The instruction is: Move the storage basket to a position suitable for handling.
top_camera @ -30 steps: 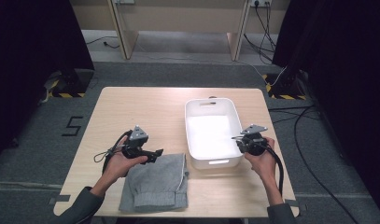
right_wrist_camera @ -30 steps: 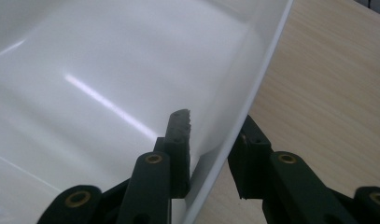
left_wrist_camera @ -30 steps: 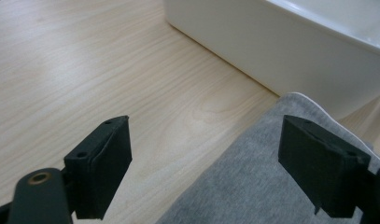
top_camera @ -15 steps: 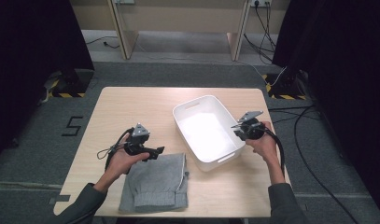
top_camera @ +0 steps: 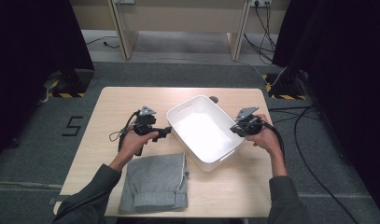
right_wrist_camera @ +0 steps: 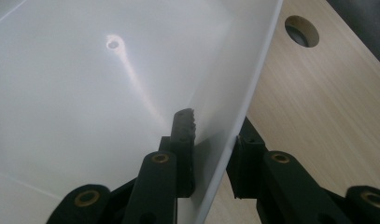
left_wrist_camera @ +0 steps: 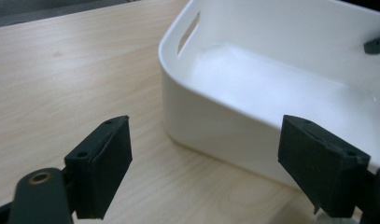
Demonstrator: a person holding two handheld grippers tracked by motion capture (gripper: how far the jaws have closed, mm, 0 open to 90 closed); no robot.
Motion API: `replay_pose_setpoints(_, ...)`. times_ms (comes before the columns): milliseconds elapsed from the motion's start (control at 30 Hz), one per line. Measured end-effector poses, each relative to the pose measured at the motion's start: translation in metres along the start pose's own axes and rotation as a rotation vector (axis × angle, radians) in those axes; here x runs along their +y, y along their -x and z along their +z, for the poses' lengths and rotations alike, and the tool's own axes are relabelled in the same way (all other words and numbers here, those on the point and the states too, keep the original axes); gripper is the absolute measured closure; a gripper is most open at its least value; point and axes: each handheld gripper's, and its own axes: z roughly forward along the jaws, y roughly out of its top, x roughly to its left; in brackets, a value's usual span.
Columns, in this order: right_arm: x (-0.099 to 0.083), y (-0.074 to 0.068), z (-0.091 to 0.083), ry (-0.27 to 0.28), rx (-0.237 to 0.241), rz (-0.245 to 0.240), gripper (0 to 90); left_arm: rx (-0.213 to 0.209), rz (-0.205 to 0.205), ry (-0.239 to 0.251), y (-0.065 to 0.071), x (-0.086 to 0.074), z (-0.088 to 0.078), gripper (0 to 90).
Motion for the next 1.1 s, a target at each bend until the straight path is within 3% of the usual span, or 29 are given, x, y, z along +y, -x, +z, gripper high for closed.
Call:
replay_pose_setpoints(67, 0.001, 0.000, 0.000, -0.002, -0.001, 0.004, 74.8, 0.010, 0.004, 0.001, -0.001, 0.004, 0.002, 18.5)
replay_pose_setpoints(100, 0.001, -0.001, 0.000, -0.011, -0.002, 0.032, 72.2, 0.015, -0.003, 0.002, -0.001, 0.007, 0.005, 18.8)
replay_pose_setpoints(133, 0.005, -0.004, -0.003, -0.043, -0.076, 0.107, 57.4, 0.032, -0.004, -0.013, -0.003, 0.012, 0.013, 19.4)
replay_pose_setpoints(167, 0.005, -0.004, -0.003, -0.043, -0.076, 0.107, 57.4, 0.032, -0.004, -0.013, -0.003, 0.012, 0.013, 19.6)
replay_pose_setpoints(233, 0.009, -0.009, -0.009, -0.026, -0.132, 0.204, 49.2, 0.044, 0.001, -0.029, -0.003, 0.015, 0.019, 20.0)
replay_pose_setpoints(333, 0.011, -0.025, -0.021, 0.016, -0.158, 0.294, 41.4, 0.050, -0.008, -0.036, -0.003, 0.017, 0.027, 22.6)
replay_pose_setpoints(367, 0.011, -0.025, -0.021, 0.016, -0.158, 0.294, 41.4, 0.048, -0.015, -0.036, -0.004, 0.017, 0.029, 22.6)
replay_pose_setpoints(433, 0.006, -0.038, -0.032, 0.059, -0.156, 0.400, 39.6, 0.052, -0.009, -0.035, -0.005, 0.018, 0.033, 25.5)
replay_pose_setpoints(467, 0.006, -0.038, -0.032, 0.059, -0.156, 0.400, 39.6, 0.061, -0.003, -0.036, -0.005, 0.018, 0.035, 25.5)
replay_pose_setpoints(500, 0.006, -0.044, -0.037, 0.080, -0.166, 0.412, 39.8, 0.069, 0.001, -0.037, -0.006, 0.018, 0.036, 26.6)
replay_pose_setpoints(533, 0.005, -0.057, -0.048, 0.110, -0.206, 0.416, 39.8, 0.080, 0.001, -0.044, -0.009, 0.019, 0.040, 29.3)
replay_pose_setpoints(567, 0.005, -0.057, -0.048, 0.110, -0.206, 0.416, 39.8, 0.080, 0.001, -0.044, -0.009, 0.019, 0.040, 30.9)
replay_pose_setpoints(633, 0.006, -0.080, -0.061, 0.124, -0.249, 0.395, 38.6, 0.082, -0.012, -0.034, -0.013, 0.019, 0.045, 32.4)
replay_pose_setpoints(667, 0.006, -0.080, -0.061, 0.124, -0.249, 0.395, 38.6, 0.082, -0.012, -0.034, -0.013, 0.019, 0.045, 34.9)
replay_pose_setpoints(733, 0.003, -0.099, -0.071, 0.174, -0.242, 0.367, 36.2, 0.082, -0.003, -0.026, -0.014, 0.018, 0.046, 36.4)
replay_pose_setpoints(800, -0.003, -0.107, -0.074, 0.193, -0.224, 0.371, 36.0, 0.084, -0.004, -0.022, -0.014, 0.018, 0.047, 36.7)
replay_pose_setpoints(933, -0.014, -0.119, -0.075, 0.163, -0.257, 0.382, 35.9, 0.059, -0.020, -0.012, -0.018, 0.018, 0.048, 41.9)
replay_pose_setpoints(1033, -0.024, -0.129, -0.072, 0.099, -0.296, 0.350, 35.9, 0.058, 0.015, -0.022, -0.015, 0.017, 0.044, 46.2)
replay_pose_setpoints(1100, -0.030, -0.130, -0.066, 0.081, -0.304, 0.360, 35.9, 0.052, 0.027, -0.025, -0.015, 0.016, 0.042, 48.5)
